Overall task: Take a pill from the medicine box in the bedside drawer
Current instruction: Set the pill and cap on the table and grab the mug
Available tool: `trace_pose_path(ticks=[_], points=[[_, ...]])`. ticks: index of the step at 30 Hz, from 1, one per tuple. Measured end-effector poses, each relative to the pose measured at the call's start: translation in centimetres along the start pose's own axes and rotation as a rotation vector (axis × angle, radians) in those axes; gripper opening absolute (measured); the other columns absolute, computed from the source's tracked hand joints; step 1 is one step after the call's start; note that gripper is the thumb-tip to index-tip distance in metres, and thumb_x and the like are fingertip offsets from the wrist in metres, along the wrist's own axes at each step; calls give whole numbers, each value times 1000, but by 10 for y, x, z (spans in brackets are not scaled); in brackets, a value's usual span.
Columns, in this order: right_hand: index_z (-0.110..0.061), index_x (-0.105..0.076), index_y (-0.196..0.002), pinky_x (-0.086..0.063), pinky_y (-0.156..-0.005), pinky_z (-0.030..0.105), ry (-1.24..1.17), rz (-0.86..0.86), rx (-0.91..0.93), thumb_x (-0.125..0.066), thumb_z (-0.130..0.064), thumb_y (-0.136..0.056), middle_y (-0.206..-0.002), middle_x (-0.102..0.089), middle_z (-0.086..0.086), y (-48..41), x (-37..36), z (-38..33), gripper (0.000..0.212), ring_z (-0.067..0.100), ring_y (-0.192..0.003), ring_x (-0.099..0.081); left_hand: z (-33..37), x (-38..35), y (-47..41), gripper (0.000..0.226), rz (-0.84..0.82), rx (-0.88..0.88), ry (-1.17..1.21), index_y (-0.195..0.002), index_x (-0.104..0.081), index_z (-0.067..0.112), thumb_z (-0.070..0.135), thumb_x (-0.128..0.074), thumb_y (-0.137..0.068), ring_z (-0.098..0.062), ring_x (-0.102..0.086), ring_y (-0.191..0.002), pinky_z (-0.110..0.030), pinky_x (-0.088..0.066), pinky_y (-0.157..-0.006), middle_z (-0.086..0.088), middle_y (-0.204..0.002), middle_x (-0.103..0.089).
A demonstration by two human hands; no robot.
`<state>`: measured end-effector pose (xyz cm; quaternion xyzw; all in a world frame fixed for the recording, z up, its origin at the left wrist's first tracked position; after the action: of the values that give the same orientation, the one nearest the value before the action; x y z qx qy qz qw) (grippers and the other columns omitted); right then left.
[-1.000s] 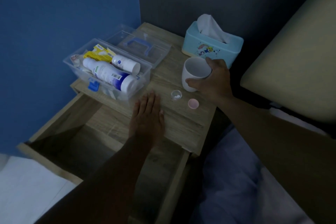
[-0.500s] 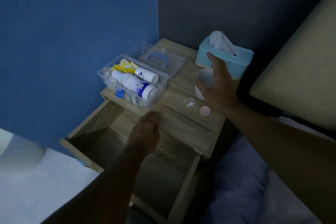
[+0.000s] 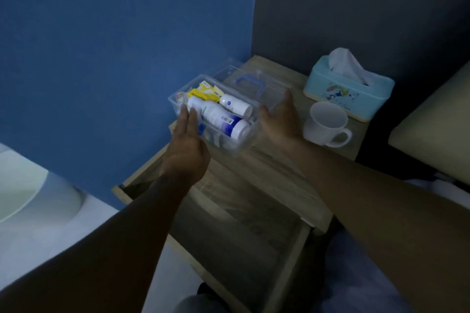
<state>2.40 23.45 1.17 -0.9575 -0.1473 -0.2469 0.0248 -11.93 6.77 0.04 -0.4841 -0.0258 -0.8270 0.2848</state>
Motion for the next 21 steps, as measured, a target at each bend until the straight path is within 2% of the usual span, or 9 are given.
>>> trace_pose_path(ticks=[4, 6, 7, 9, 11, 14, 16, 19, 21], points=[[-8, -47, -140, -44, -77, 30, -295, 27, -439, -52, -47, -93, -133, -60, 12, -27, -19, -1, 61, 28, -107, -62, -12, -2, -7, 65, -60, -104, -21, -152, -12, -2, 14, -41, -96, -29, -7, -150, -37, -18, -121, -19, -162, -4], [-10, -57, -131, -45, -69, 30, -427, 48, -485, -50, -45, -94, -124, -63, 10, -36, -21, -2, 52, 21, -86, -61, -15, -6, -5, 63, -84, -121, -15, -152, -12, -3, 14, -39, -97, -29, -6, -150, -40, -17, -121, -19, -162, -5], [-8, -56, -131, -47, -70, 31, -434, 82, -471, -49, -42, -95, -124, -63, 11, -41, -21, -2, 50, 21, -86, -61, -16, -7, -4, 64, -86, -125, -2, -152, -11, -3, 12, -40, -97, -28, -5, -150, -40, -16, -121, -19, -162, -4], [-2, -55, -130, -49, -81, 38, -359, 182, -412, -46, -36, -99, -128, -62, 15, -48, -19, -2, 47, 30, -103, -63, -16, -8, -4, 65, -81, -127, 18, -152, -10, -3, 10, -42, -97, -27, -4, -150, -39, -16, -121, -18, -162, -3], [-1, -62, -120, -45, -78, 37, -267, 308, -311, -44, -34, -101, -122, -65, 16, -50, -14, -4, 43, 31, -108, -63, -16, -8, -5, 65, -84, -139, 15, -151, -9, -5, 9, -42, -97, -28, -4, -150, -40, -17, -121, -20, -161, -3], [-4, -68, -110, -34, -69, 19, -93, 385, -72, -40, -38, -102, -112, -68, 14, -38, -7, -12, 45, 27, -104, -63, -14, -10, -3, 65, -100, -142, -14, -151, -9, -6, 12, -40, -96, -32, -5, -150, -43, -21, -120, -23, -161, -2], [-5, -64, -122, -33, -67, 3, -124, 324, 91, -37, -37, -103, -120, -66, 11, -24, -7, -15, 45, 21, -111, -60, -14, -11, -3, 66, -111, -127, -27, -151, -9, -6, 16, -37, -96, -32, -4, -150, -44, -20, -120, -23, -161, -2], [-12, -44, -146, -26, -84, -11, -149, 231, 287, -36, -33, -104, -143, -51, 9, -2, -6, -12, 47, 2, -122, -45, -14, -12, -6, 68, -139, -116, -44, -151, -6, -6, 17, -38, -96, -33, -1, -150, -42, -17, -121, -22, -161, 2], [-15, -31, -152, -30, -104, 2, -155, 182, 380, -37, -36, -104, -153, -41, 6, 8, -5, -13, 53, 4, -135, -39, -14, -11, -7, 70, -159, -96, -29, -152, -2, -4, 13, -42, -97, -31, 1, -150, -41, -18, -121, -20, -162, 5]])
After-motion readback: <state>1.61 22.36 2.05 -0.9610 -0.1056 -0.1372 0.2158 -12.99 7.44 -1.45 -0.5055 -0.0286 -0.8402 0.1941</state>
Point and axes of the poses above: each hand's wrist, its own y-axis away from the middle knuckle, its own x-axis out of the back of the hand, z = x × y, the point moved 2 cm from there along -y, towards the middle knuckle
